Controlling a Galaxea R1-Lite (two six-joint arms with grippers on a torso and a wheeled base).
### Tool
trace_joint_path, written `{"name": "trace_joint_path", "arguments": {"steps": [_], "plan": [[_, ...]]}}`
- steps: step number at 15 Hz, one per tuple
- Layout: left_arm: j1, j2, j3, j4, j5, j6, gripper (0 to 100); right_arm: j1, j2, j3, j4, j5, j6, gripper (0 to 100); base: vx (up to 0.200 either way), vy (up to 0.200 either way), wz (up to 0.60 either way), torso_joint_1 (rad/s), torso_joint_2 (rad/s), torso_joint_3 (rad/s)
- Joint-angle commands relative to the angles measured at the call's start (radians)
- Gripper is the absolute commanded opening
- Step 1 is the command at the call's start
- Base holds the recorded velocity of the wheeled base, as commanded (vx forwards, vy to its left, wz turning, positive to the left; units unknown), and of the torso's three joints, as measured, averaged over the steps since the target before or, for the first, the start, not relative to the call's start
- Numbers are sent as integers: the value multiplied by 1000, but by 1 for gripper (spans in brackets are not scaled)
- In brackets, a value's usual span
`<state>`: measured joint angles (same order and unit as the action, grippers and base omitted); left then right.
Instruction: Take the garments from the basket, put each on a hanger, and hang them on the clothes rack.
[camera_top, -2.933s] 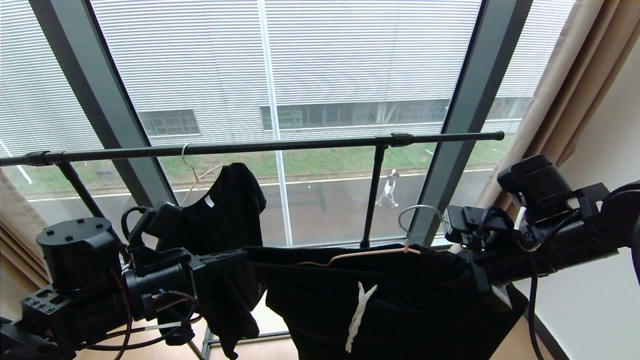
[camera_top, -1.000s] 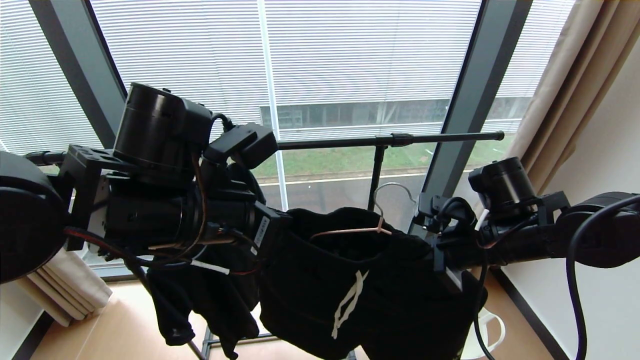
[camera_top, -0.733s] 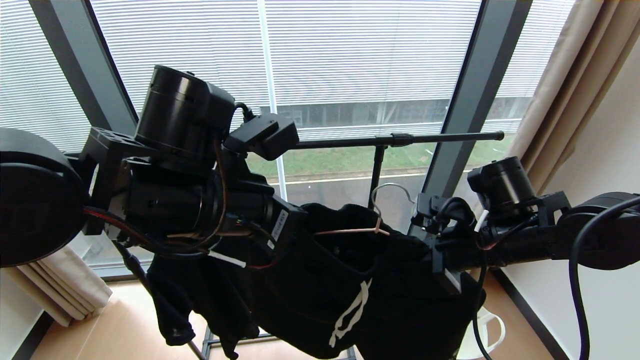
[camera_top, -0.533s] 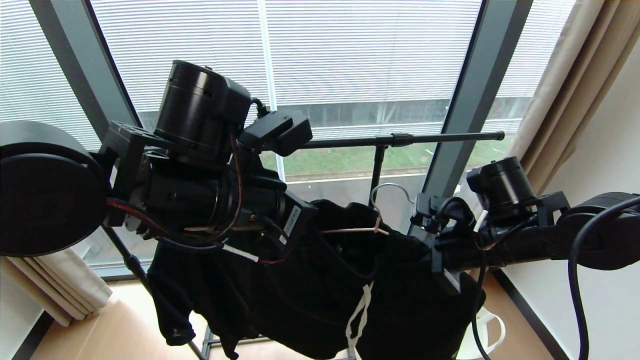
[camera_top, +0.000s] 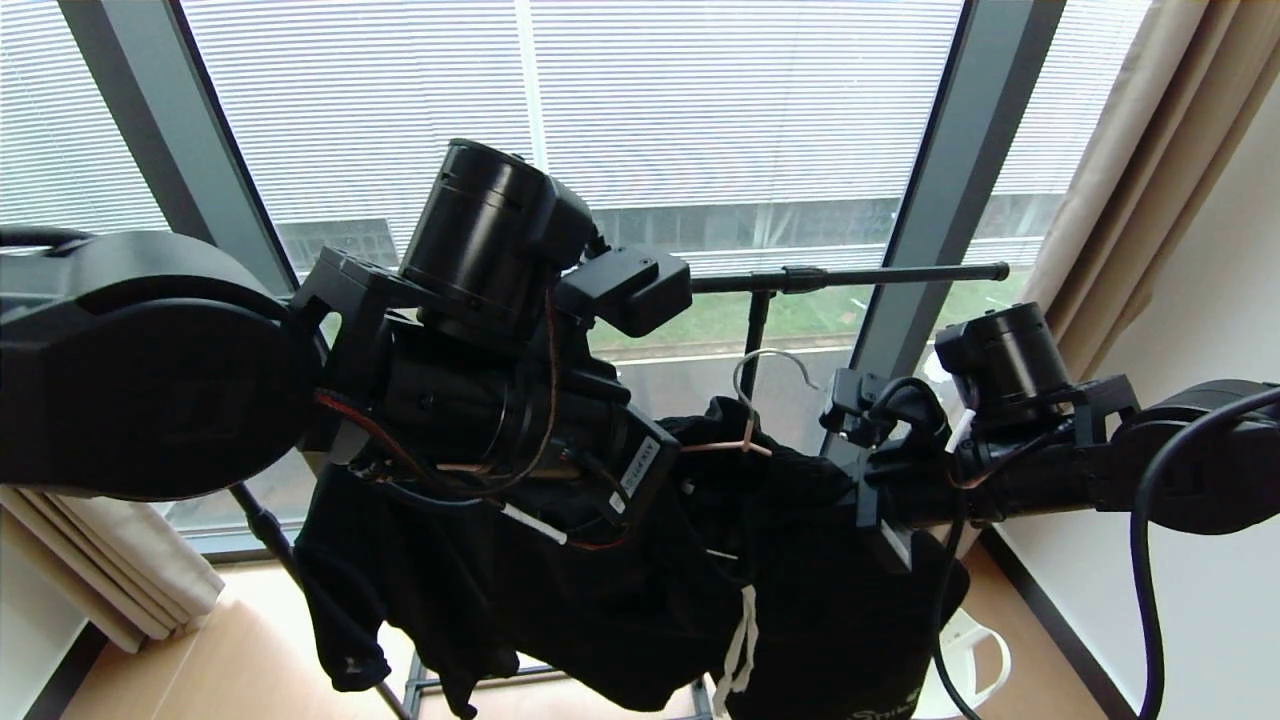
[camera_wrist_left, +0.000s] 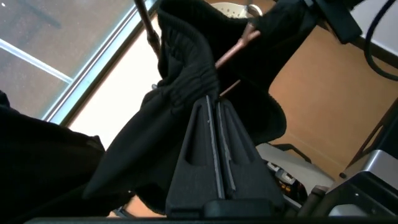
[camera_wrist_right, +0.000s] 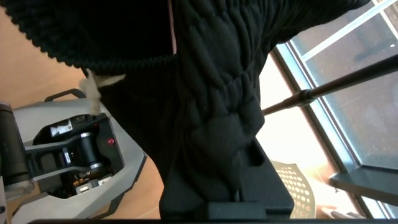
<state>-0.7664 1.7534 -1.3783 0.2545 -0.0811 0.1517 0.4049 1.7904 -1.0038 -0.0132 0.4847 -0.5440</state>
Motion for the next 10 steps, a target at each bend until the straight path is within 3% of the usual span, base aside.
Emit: {"name": "trace_joint_path", "arguments": {"steps": [1,3,6,8,10], "plan": [[-14,11,2,0,3,8,0,14,1,2,-30,0,61,0,0,0,0,0,0,0],[-25,21,2,-1,38,11,0,20,3,7,-60,0,105,0,0,0,0,0,0,0],[-24,24,13,-1,49,11,0,20,3,5,-67,17,108,0,0,0,0,0,0,0],[-24,26,27,-1,49,11,0,20,-3,8,-79,84,110,0,0,0,0,0,0,0],[-25,32,27,-3,49,12,0,20,-3,24,-122,94,128,0,0,0,0,0,0,0]]}}
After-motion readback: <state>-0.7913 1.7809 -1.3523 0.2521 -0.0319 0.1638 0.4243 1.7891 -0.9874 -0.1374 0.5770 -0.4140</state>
